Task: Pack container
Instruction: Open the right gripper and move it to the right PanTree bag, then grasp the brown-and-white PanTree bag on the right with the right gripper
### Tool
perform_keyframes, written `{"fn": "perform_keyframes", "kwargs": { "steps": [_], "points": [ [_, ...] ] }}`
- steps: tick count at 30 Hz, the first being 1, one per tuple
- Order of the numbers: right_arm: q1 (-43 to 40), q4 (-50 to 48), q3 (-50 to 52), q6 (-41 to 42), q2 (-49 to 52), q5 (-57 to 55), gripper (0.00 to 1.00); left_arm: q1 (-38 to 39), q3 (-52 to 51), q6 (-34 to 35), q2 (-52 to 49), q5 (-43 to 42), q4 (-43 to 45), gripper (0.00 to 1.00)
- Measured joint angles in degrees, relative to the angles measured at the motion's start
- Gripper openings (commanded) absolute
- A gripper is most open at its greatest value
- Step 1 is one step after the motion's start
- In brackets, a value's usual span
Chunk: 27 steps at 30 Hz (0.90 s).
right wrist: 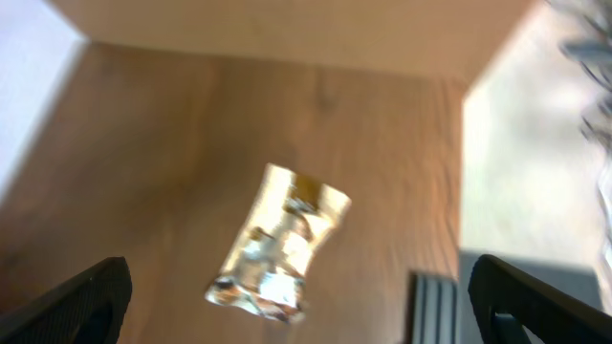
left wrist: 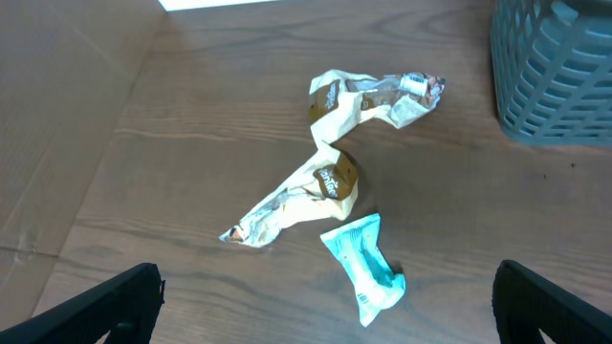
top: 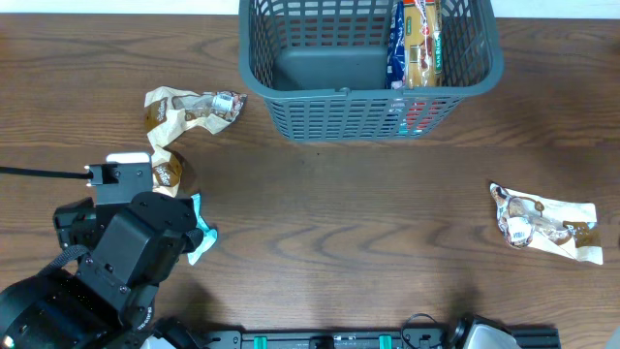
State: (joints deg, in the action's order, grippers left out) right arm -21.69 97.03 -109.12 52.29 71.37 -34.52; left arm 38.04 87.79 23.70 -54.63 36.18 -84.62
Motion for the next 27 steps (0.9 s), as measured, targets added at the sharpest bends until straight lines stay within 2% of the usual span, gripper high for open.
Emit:
{"fn": "perform_keyframes", "kwargs": {
  "steps": [6, 14, 21, 27],
  "points": [
    [-3.5, -6.1, 16.6, 9.1, -2.7, 2.0, 0.99, 0.0, 0.0, 0.0, 0.0, 0.0, 0.0, 0.99],
    [-10.4, -26.5, 32.0, 12.9, -0.3, 13.6, 0.99, 0.0, 0.0, 0.0, 0.0, 0.0, 0.0, 0.99],
    [-16.9, -28.9, 36.2, 12.8, 9.3, 25.0, 0.99, 0.0, 0.0, 0.0, 0.0, 0.0, -0.2, 0.99],
    [-18.6, -30.1, 36.2, 11.9, 14.9, 29.0, 0.99, 0.0, 0.0, 0.0, 0.0, 0.0, -0.2, 0.98]
  ]
}}
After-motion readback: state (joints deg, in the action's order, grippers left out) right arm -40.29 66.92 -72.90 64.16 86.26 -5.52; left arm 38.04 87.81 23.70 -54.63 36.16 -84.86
